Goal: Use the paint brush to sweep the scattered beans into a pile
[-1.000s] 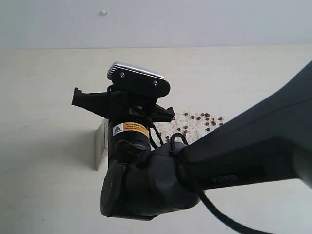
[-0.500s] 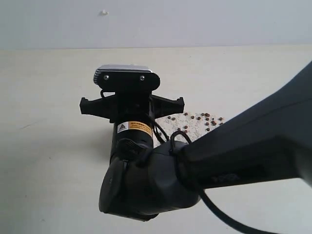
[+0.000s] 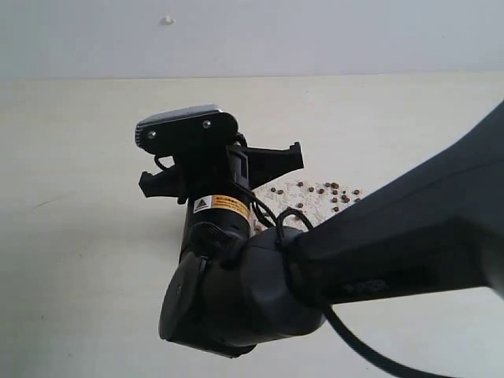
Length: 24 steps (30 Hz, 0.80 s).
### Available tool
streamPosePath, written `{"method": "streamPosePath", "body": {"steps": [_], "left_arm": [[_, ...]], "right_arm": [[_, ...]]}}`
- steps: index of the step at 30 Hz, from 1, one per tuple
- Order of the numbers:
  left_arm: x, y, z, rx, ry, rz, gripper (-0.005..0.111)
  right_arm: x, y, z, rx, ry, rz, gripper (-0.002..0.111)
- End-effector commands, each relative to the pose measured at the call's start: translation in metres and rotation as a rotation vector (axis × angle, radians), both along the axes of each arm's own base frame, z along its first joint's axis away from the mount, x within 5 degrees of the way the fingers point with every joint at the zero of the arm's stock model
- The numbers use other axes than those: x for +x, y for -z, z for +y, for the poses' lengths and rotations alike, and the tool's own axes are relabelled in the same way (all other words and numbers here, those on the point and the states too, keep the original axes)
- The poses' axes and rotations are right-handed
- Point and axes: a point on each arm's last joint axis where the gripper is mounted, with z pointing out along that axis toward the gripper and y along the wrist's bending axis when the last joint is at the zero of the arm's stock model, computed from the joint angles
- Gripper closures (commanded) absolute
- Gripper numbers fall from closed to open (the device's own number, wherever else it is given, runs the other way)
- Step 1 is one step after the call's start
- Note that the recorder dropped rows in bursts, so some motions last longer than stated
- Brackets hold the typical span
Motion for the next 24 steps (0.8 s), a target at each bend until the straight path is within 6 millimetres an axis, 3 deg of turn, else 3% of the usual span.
{"method": "streamPosePath", "body": {"steps": [1, 9, 24], "left_arm": [[0.000, 0.001, -0.001, 0.001, 0.009, 0.003, 0.107], [0.000, 0.001, -0.001, 0.001, 0.009, 0.003, 0.107], [0.000, 0.001, -0.001, 0.001, 0.009, 0.003, 0.107]], "right_arm": [[0.002, -0.003, -0.004, -0.018, 0.021, 0.034, 0.108], [0.002, -0.017, -0.003, -0.009, 0.003, 0.010, 0.108], [0.002, -0.020, 0.002, 0.083, -0.040, -0.026, 0.108]]}}
